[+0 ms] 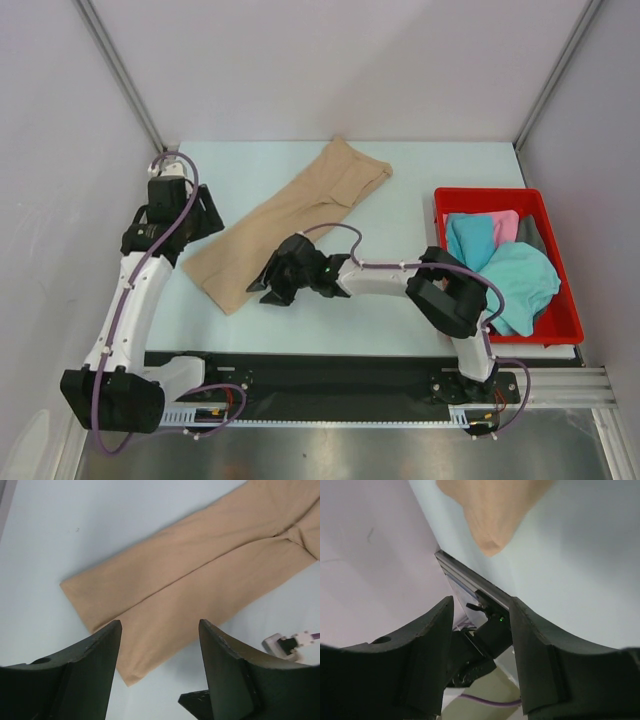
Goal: Fold and stack the t-shirts
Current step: Fold the tshirt
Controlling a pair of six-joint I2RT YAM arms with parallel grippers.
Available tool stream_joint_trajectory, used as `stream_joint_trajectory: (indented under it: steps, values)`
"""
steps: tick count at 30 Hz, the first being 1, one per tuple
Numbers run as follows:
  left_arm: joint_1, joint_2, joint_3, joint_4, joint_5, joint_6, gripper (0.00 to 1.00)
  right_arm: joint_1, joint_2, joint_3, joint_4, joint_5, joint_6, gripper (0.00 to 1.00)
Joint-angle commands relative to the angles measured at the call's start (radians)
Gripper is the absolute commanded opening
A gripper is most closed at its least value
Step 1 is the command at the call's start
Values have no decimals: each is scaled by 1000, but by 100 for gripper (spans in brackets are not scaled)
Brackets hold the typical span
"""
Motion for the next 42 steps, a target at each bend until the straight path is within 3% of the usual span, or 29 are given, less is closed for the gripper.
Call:
stream_joint_trajectory:
  steps: [1, 15, 28, 31, 34, 35, 36, 39, 42]
  values:
    - [-8, -45, 8, 12, -26, 27, 69, 50, 20, 41, 36, 147, 157, 53]
    - [-8, -65, -18, 19, -1, 27, 69, 150, 216, 245, -140, 293, 259, 48]
    - [-6, -51, -4, 22, 8, 44, 70, 156, 348, 331, -154, 287, 228, 47]
    - [-6, -48, -1, 16, 5, 45, 70, 152, 356, 331, -166, 282, 219, 39]
    - [-6, -53, -4, 9, -3, 45, 70, 153, 345, 311, -163, 270, 210, 19]
    - [-6, -57, -5, 4, -6, 45, 70, 153, 339, 299, -159, 264, 190, 6]
    - [-6, -65, -10, 3, -6, 45, 70, 152, 335, 284, -159, 261, 175, 0]
    - [-6, -74, -27, -1, 5, 49, 70, 136, 301, 232, -197, 205, 72, 0]
    - [-6, -77, -42, -13, 26, 42, 70, 118, 206, 103, -130, 141, -56, 0]
